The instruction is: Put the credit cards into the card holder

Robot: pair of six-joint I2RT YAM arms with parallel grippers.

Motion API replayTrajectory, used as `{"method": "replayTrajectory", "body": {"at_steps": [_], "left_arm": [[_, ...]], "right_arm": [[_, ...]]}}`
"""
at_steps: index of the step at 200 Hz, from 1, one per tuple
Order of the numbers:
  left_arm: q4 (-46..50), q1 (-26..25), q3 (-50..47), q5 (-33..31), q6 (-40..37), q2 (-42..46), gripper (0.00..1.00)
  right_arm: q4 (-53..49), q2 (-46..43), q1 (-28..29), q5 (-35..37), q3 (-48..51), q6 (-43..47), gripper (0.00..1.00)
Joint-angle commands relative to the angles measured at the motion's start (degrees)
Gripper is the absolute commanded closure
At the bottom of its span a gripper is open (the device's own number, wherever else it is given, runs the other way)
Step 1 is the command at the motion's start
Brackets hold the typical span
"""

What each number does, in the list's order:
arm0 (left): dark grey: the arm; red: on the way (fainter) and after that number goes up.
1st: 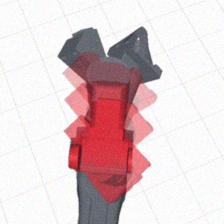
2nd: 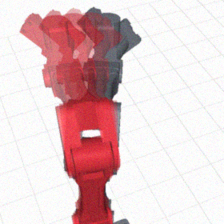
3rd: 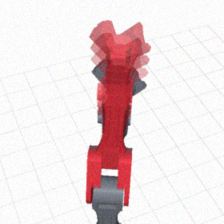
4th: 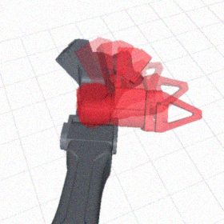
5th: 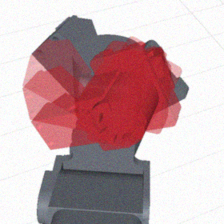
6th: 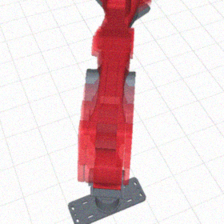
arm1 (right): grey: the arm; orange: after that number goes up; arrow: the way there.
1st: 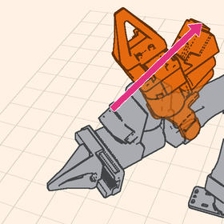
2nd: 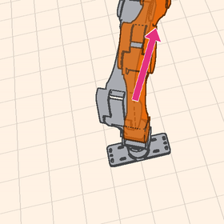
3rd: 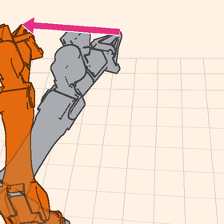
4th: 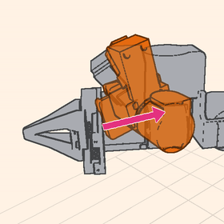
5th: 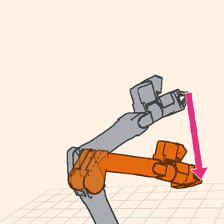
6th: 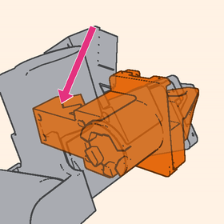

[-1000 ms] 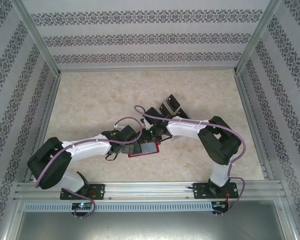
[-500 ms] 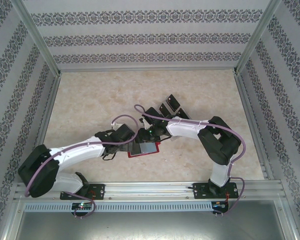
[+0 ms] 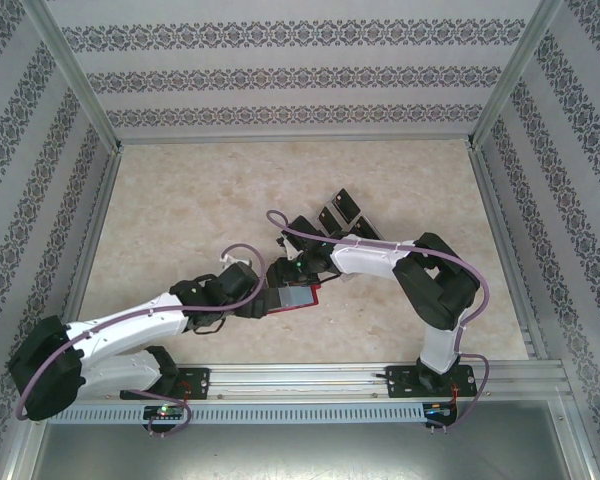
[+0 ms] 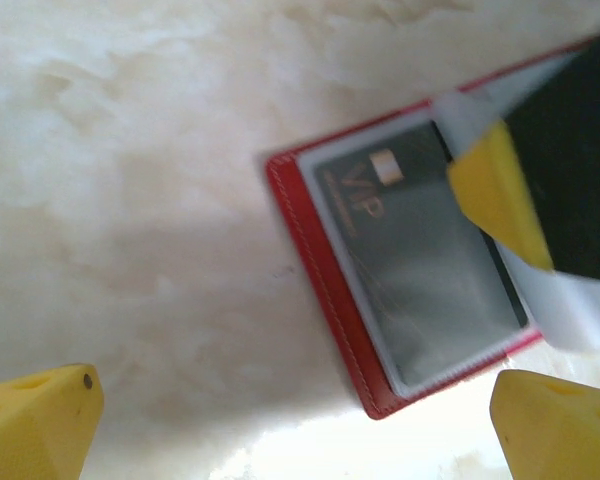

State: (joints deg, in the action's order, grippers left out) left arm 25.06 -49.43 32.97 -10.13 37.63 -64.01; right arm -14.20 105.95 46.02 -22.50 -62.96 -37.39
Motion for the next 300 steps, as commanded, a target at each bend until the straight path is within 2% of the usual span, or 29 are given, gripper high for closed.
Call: {"method": "replayTrajectory", "body": {"at_steps": [1,51,106,215,300], "left_arm": [[-4.49,-3.58,-0.8,-0.24,-1.3,0.36,0.0],[-9.71,-8.75,-1.75,-4.22,1.18,-3.16,0.0],[-13.14,-11.27,-1.64,-6.95,1.23,-7.24,0.0],[-15.86,-11.74,-1.25,-9.36,-0.36,-11.93,0.0],[-13.08,-11.74,0.48,-17.69,3.15,-14.45,0.0]], "right_arm": [[0.91,0.67,0.8,-0.75,0.32,-0.46,0.48],[1.11,1.1,0.89,-1.14,0.2,-0.67,0.48],[0.92,0.93,0.83,-1.23,-0.05,-0.67,0.48],[0.79,0.96,0.83,-1.31,-0.59,-0.51,0.48],[0.67,0.75,0.83,-1.64,-0.66,-0.48,0.48]]}}
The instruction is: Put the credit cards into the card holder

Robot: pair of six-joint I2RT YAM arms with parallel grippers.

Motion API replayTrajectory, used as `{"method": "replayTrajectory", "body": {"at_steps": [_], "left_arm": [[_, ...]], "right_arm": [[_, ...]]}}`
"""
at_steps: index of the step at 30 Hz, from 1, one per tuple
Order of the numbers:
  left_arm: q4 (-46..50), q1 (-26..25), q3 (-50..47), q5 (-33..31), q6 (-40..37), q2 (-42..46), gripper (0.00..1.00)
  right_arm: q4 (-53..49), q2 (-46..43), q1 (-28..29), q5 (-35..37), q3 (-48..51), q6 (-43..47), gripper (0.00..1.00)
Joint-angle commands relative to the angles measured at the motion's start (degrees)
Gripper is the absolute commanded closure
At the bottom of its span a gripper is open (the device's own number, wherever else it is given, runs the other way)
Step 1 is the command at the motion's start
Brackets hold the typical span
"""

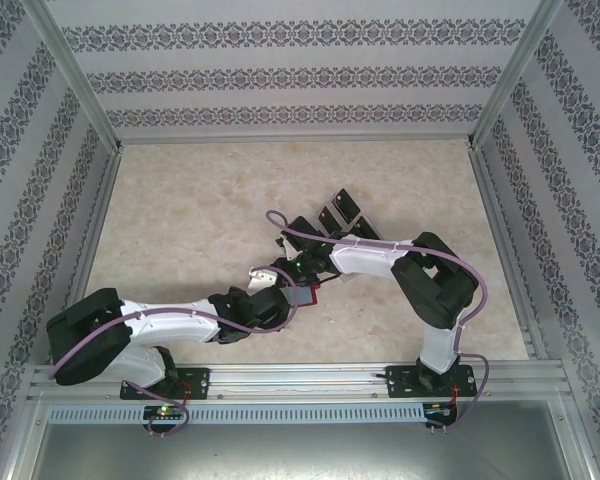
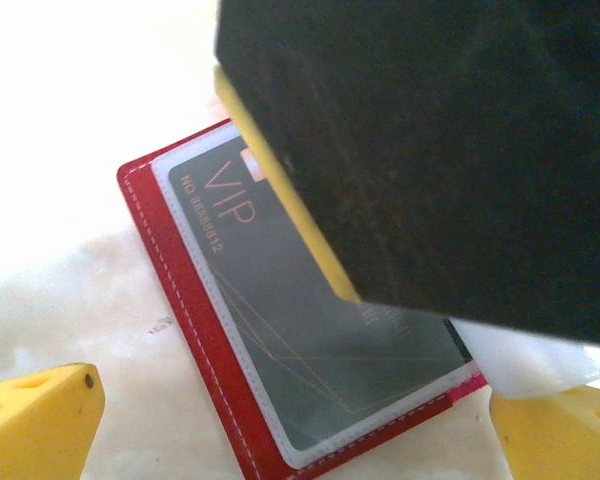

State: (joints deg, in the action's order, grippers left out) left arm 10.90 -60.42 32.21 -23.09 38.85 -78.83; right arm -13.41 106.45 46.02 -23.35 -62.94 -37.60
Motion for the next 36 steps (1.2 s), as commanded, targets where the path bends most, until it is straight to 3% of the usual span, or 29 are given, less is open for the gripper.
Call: {"method": "replayTrajectory", "body": {"at_steps": [1,22,36], "left_arm": [[0.98,-0.75,1.26,-4.8,1.97,0.44,0.0],[0.88,-0.66,-2.05,-6.61,5.11,3.52,0.0],[8.7,-0.65,-2.73,-12.46,9.79,9.64,0.0]], "right_arm": [[-0.08,0.25,0.83,-0.76,-0.64,-0.27,0.48],[-1.78,-10.54,-3.17,2.52,1.68,-1.89,0.46],[2.24,-6.6,-1.61,-0.62,4.21,-4.36,0.46]]}}
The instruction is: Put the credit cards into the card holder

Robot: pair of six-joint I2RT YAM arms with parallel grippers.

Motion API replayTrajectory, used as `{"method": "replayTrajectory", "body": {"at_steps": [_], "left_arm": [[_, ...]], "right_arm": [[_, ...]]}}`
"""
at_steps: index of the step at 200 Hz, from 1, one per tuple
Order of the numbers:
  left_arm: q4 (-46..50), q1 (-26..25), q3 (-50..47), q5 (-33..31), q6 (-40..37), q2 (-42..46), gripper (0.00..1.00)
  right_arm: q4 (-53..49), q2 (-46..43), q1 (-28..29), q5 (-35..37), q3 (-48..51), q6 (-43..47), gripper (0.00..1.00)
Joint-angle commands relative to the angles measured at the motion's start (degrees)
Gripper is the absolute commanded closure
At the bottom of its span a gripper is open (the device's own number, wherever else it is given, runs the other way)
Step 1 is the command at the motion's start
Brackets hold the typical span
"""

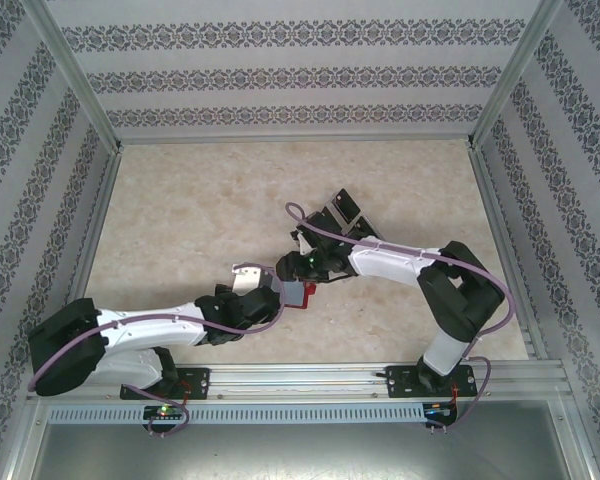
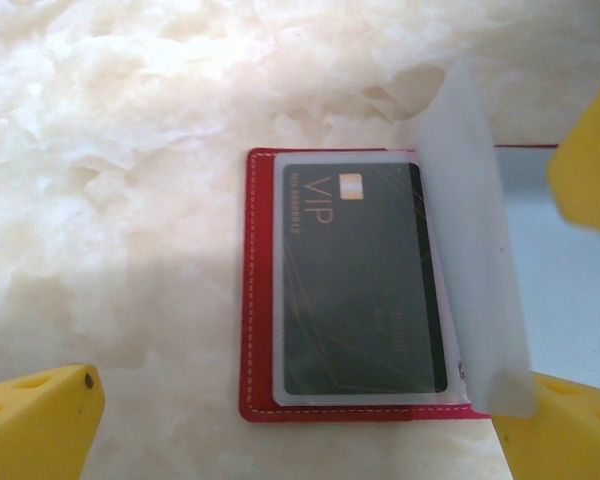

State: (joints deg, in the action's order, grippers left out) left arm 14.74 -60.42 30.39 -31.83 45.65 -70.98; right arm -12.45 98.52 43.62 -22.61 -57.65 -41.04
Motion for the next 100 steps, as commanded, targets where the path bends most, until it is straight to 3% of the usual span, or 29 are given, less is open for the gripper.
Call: {"method": "replayTrajectory", "body": {"at_steps": [1,68,100], "left_arm": [[6.77,-0.65,-0.75,-4.6,4.26,2.27,0.0],[17.2,0.61,-1.29,-8.38,9.54,8.61,0.0],[18.48,4.83,-1.28,-5.63,7.82,12.44,0.0]], "right_arm": [[1.29,1.77,0.94,-1.61,-1.46,-0.93,0.46],[0.55,4.52,1.71,-2.86,-4.9,-0.89,0.46],[-0.33,6.38,2.08,-3.18,-6.48,-0.34,0.55]]}}
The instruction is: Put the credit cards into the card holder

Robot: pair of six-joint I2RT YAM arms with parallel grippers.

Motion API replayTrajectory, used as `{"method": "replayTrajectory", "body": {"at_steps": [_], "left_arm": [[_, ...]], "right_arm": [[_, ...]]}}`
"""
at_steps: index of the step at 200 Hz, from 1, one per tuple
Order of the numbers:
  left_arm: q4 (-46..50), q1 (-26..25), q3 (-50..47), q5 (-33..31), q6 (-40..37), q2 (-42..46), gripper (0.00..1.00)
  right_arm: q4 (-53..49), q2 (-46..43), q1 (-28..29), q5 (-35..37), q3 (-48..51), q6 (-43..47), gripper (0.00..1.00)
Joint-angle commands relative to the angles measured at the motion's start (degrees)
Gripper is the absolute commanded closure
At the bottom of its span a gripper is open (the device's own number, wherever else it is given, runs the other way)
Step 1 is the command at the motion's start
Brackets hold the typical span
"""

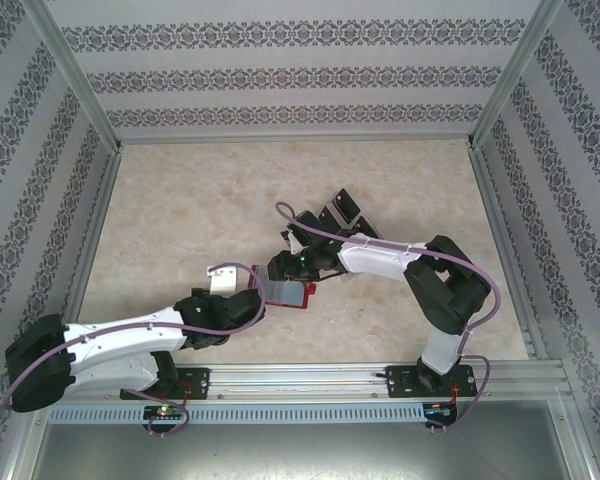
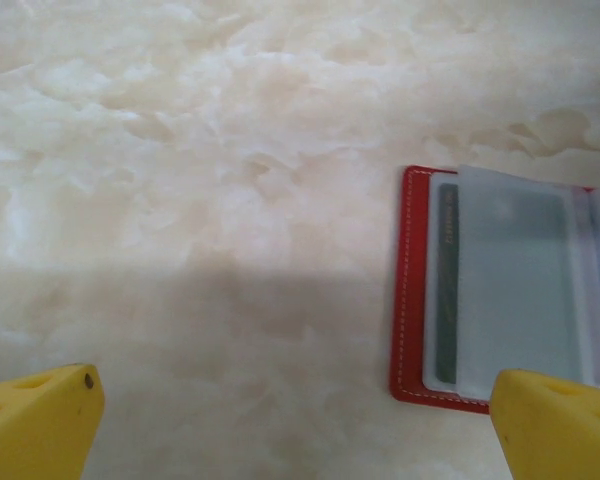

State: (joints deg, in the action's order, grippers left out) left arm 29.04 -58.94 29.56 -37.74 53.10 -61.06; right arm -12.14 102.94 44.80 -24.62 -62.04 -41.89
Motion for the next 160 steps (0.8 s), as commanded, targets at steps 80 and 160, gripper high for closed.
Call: {"method": "replayTrajectory", "body": {"at_steps": [80,160], "left_arm": [[-13.18,14.99,1.99,25.19,-20.04,-0.55,0.0],[-13.14,14.99,6.27,25.22,-20.39,-12.51,0.0]], "right_arm": [[-2.05,-5.06,2.2,4.31,5.51,0.43,0.87],[-0.52,-3.02,3.59,5.39,8.38,0.65,0.89]]}}
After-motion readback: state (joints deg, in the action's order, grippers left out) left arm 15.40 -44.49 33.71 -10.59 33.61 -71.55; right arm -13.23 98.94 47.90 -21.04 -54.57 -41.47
